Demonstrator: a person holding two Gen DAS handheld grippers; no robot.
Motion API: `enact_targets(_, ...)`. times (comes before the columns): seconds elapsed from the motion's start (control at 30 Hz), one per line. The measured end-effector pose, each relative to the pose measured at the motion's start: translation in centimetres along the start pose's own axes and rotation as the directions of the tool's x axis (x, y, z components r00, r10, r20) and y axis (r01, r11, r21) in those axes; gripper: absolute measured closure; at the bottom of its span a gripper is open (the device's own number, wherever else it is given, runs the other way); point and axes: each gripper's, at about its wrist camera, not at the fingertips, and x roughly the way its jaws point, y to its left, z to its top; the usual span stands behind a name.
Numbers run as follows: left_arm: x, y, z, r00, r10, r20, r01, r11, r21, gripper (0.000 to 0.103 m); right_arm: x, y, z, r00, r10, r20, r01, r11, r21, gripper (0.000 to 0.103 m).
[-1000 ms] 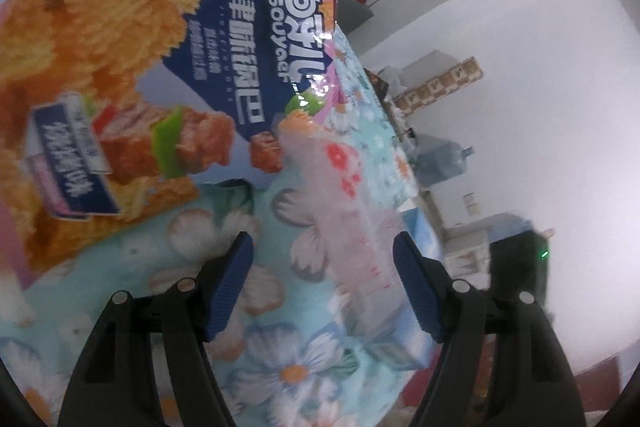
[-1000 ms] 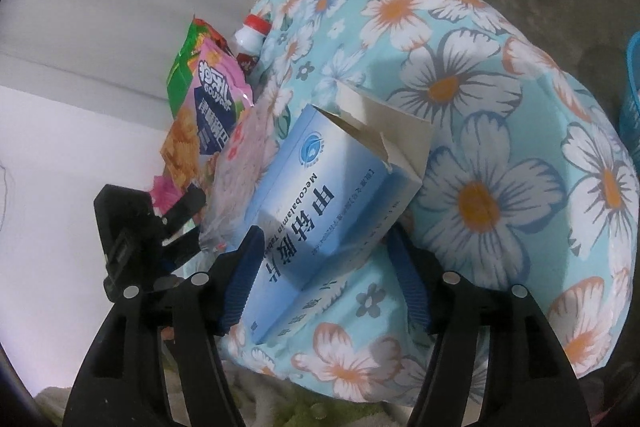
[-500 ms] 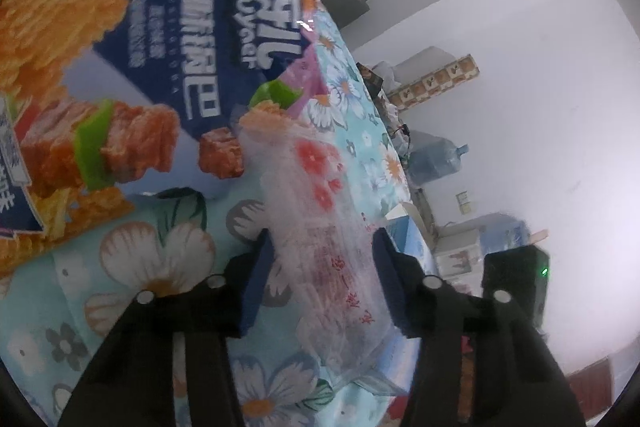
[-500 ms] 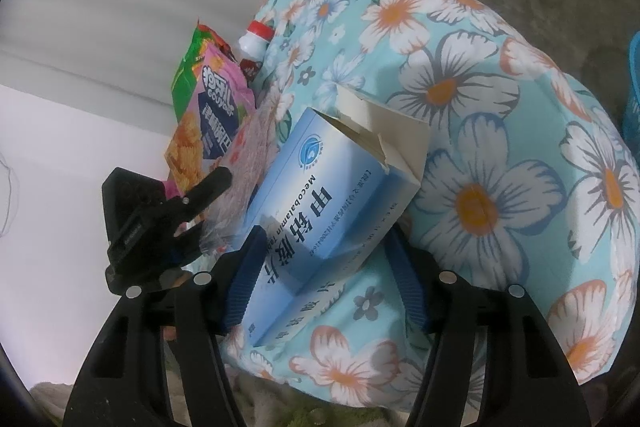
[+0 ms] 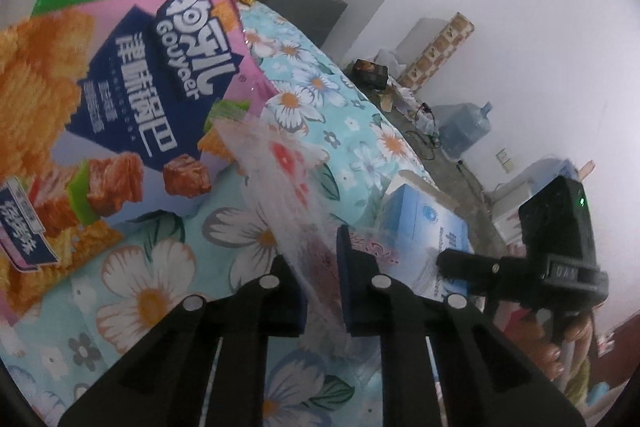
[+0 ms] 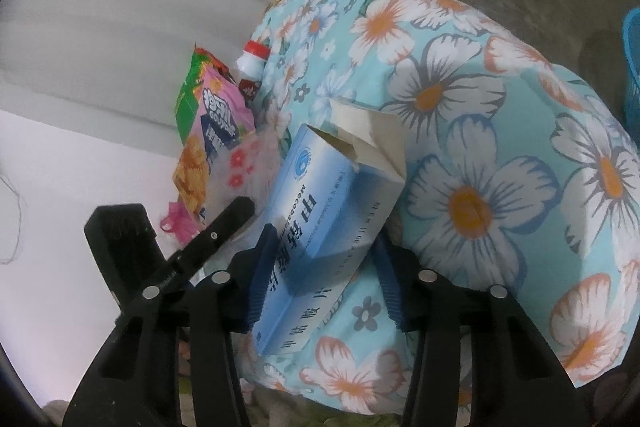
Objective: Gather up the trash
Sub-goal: 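Grasp the clear plastic bag with the left tool while the right tool grasps the blue medicine box, then lift the plastic bag with the left tool while the right tool lifts the medicine box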
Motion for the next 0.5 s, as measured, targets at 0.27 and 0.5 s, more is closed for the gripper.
enact_targets(0.27,0.7,-1.7,-0.7,0.999,0.046,0.001,-0.046,0.995,0.089,0.094,-0.4,0.3,0.1,0.999,0.004,0.049,-0.004,1.000,0.003,0.059)
enact_targets(0.5,1.1,-1.9,-0.8,0.998,0.056,0.001,-0.056,0.993,0.104,0.094,0.4,0.2,0.1,0.998,0.025,0.064,-0.027,0.999,0.029,0.058)
